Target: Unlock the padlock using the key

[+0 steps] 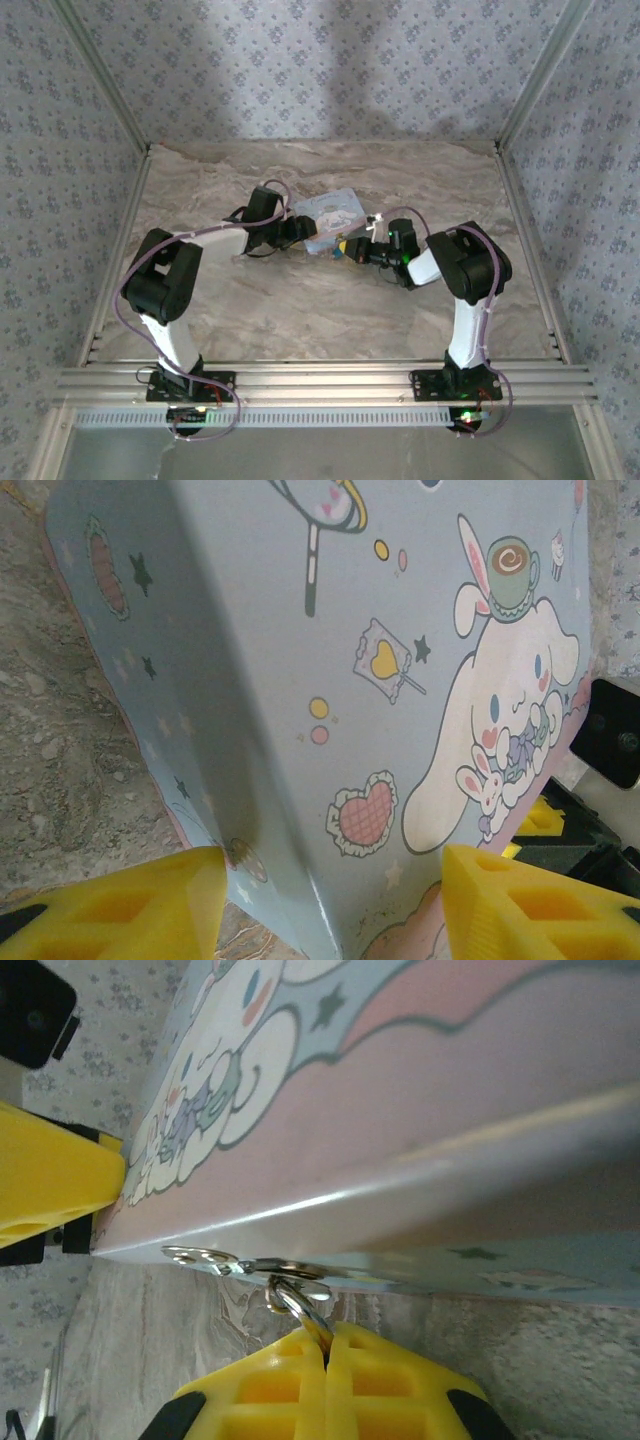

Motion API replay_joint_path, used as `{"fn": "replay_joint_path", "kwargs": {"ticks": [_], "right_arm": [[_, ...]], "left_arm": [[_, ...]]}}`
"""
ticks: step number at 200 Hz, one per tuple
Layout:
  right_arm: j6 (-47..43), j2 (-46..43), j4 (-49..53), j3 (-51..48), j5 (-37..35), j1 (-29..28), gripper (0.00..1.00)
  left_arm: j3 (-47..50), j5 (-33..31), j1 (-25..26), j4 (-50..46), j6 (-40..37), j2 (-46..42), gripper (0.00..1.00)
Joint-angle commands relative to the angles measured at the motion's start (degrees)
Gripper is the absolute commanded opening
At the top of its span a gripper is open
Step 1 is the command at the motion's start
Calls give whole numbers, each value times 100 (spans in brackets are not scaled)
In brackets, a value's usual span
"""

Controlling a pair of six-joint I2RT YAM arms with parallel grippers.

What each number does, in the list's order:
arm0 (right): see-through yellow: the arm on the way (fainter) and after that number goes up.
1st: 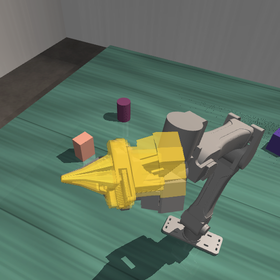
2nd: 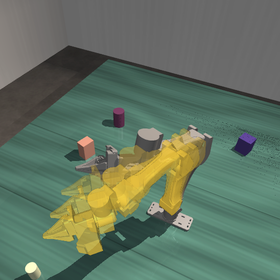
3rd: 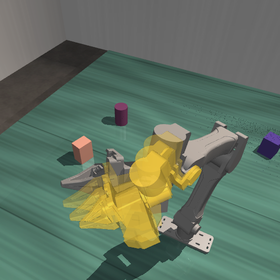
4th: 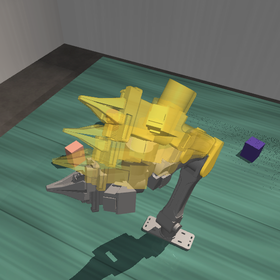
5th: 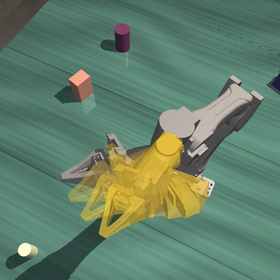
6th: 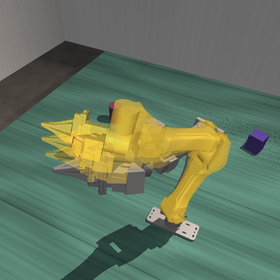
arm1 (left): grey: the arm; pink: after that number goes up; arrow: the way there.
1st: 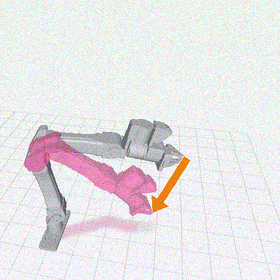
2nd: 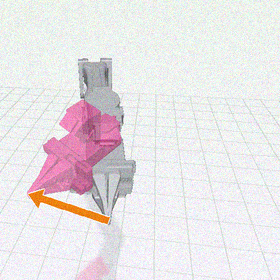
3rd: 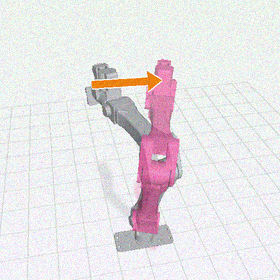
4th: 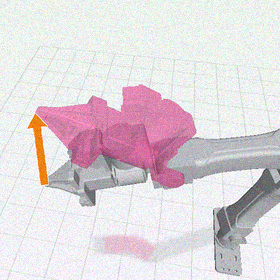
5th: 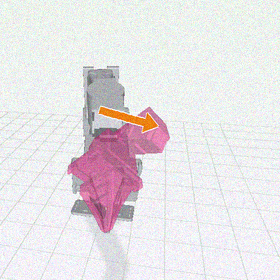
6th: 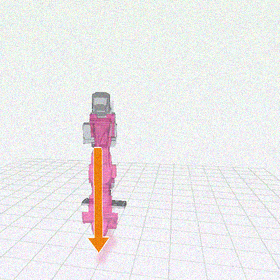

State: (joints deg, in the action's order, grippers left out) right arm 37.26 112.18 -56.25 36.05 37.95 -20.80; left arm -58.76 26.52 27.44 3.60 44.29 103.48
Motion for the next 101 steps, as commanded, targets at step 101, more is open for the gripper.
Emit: {"fn": "replay_joint_path", "kwargs": {"ticks": [101], "right_arm": [[592, -454, -613, -416, -543, 264, 0]], "left_arm": [[375, -184, 113, -102, 178, -393, 64]]}}
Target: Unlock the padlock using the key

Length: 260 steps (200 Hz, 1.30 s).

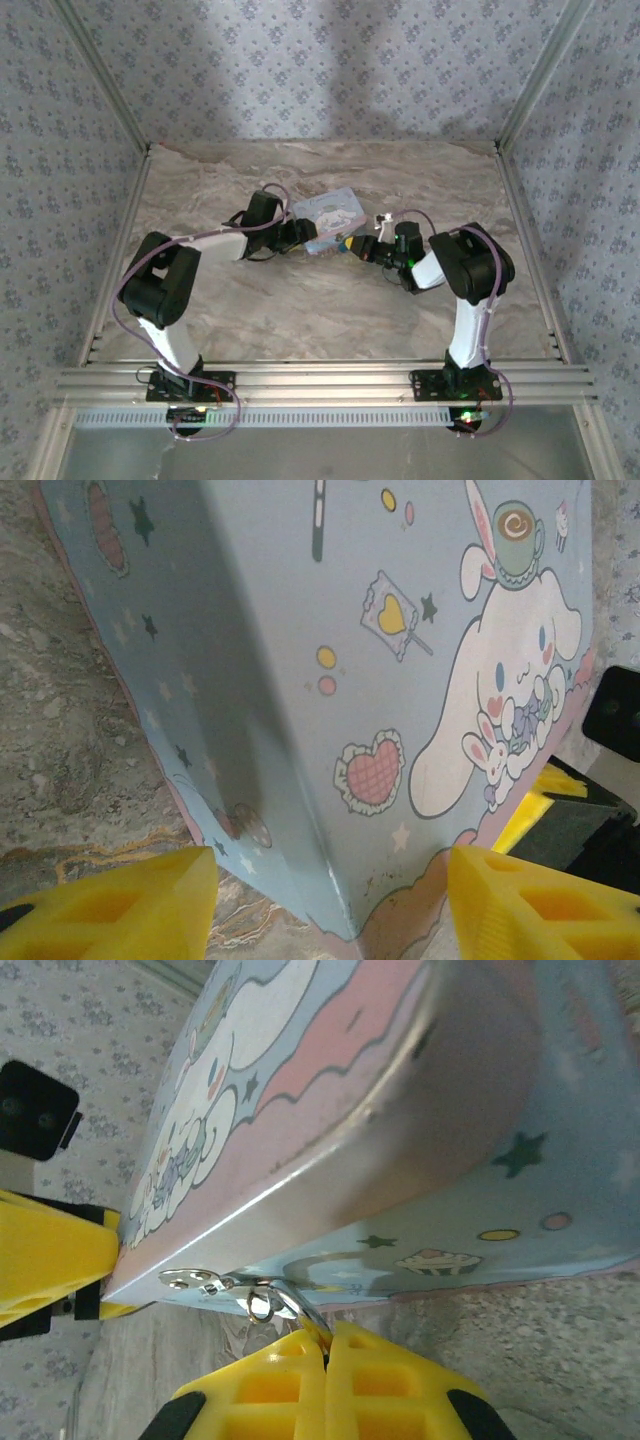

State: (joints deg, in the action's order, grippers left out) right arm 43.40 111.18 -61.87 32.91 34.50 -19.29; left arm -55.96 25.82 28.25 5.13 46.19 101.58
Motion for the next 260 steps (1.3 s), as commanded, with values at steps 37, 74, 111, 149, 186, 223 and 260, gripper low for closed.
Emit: {"fn": "replay_joint_path", "kwargs": {"ticks": [37, 74, 111, 149, 186, 223, 260], "right_arm": [[-402, -907, 569, -252, -233, 294, 0], [-1111, -2063, 2271, -225, -263, 342, 0], [-2010, -3659, 4984, 136, -349, 291, 0], [-2373, -4819, 7415, 572, -497, -5, 0], [-2156, -5444, 8800, 716, -764, -433, 0], [-1752, -5666, 9980, 769, -873, -768, 0], [-1447, -5530, 10212, 357, -1020, -942, 0]], "left_arm": [[115, -253, -50, -336, -49, -651, 71], [497, -818, -178, -225, -107, -1432, 78], [928, -1505, -326, -225, -428, -2326, 83], [1502, -2029, -525, 34, -635, -3163, 88], [1933, -2384, -660, 301, -856, -3839, 98], [2134, -2585, -745, 311, -977, -4192, 98], [2161, -2548, -777, 349, -896, -4208, 98]]}}
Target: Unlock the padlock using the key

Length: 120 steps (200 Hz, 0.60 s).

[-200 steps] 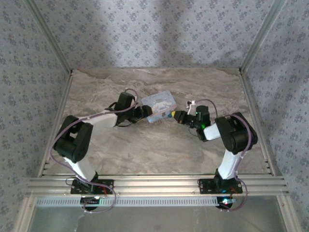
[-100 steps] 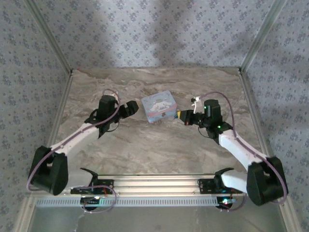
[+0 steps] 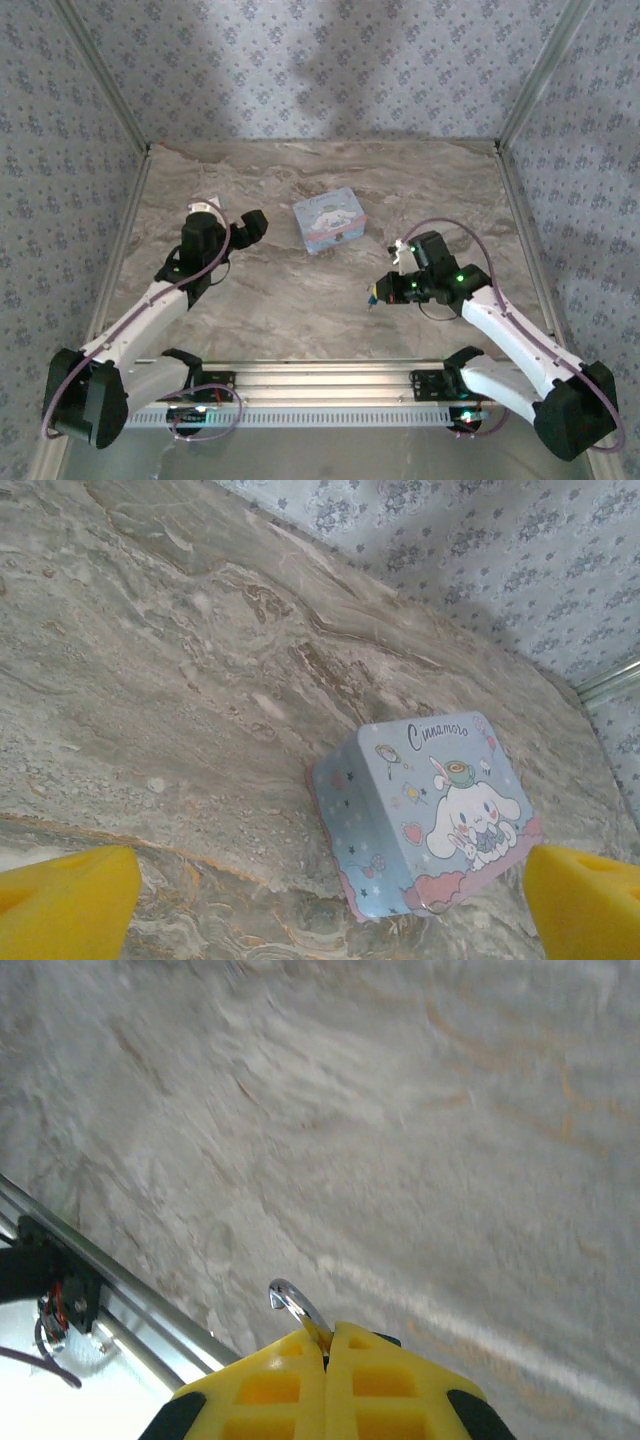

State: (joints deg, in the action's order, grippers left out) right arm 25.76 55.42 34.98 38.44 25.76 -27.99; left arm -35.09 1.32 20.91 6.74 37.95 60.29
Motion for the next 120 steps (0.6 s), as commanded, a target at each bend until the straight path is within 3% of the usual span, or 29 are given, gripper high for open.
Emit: {"fn": "replay_joint_path", "kwargs": {"ticks": [1, 91, 120], "right_arm": [[321, 51, 501, -218, -139, -74, 0], [553, 1169, -656, -707, -86, -172, 0], [544, 1286, -692, -688, -132, -132, 7]], "left_arm": [[73, -97, -43, 187, -70, -79, 98], [39, -150, -52, 10, -11, -89, 98], [37, -212, -60, 2, -56, -46, 98]]}}
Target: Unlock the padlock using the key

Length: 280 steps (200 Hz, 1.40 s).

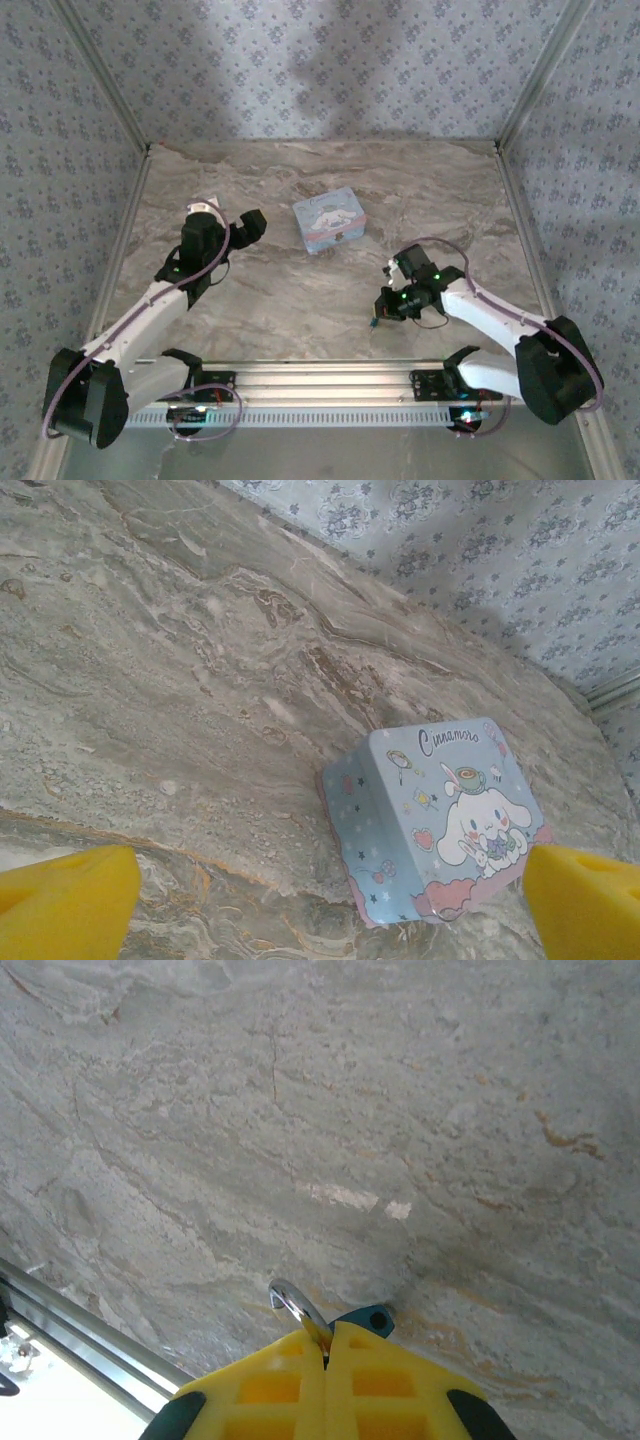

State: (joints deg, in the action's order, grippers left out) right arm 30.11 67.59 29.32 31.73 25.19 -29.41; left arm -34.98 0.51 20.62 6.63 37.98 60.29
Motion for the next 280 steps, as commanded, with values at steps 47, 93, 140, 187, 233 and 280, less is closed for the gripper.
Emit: {"fn": "replay_joint_path", "kwargs": {"ticks": [47, 93, 140, 187, 233, 280], "right_arm": [[-8, -34, -32, 132, -110, 96, 25], [-349, -730, 228, 524, -541, 459, 33], [-892, -1576, -216, 830, -2214, 1163, 59], [-1715, -1965, -1760, 349, -3573, 1965, 100], [-2488, -1871, -4169, -900, -3718, 2783, 100], [-2594, -1069, -5284, -1318, -3431, 3167, 100]], "left_arm": [[-76, -131, -82, -47, -111, -24, 98], [-260, -219, -146, -109, -198, -194, 98], [-316, -1082, -206, -160, -862, -741, 98], [111, -2270, -483, -88, -1871, -1311, 98], [864, -2324, -1126, 709, -2420, -1110, 98], [1011, -2229, -1460, 809, -2961, -546, 98]]}}
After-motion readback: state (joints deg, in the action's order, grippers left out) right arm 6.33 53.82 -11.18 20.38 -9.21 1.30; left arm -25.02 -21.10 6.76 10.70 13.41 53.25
